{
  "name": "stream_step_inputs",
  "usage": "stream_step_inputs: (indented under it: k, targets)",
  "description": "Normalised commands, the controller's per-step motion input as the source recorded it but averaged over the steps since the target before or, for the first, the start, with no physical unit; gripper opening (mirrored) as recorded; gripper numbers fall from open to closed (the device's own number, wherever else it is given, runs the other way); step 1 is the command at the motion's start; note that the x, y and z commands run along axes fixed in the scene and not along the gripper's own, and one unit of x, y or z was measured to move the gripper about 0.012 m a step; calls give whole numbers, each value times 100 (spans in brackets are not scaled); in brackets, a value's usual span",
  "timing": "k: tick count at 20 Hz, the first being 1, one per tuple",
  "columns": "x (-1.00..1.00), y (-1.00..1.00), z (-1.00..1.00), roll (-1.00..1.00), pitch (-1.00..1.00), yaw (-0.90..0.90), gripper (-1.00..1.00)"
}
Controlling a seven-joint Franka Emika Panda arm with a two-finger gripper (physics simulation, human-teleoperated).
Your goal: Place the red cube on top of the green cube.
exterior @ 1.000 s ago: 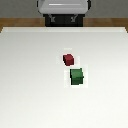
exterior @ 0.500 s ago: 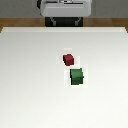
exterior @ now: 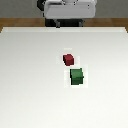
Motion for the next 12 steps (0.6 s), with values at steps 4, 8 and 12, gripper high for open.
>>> stream_step_inputs:
  k: [4, 8, 12]
  targets:
    - [0, 0, 0, 0, 0, 0, 100]
    - [0, 0, 0, 0, 0, 11, 100]
    - [0, -25, 0, 0, 0, 4, 100]
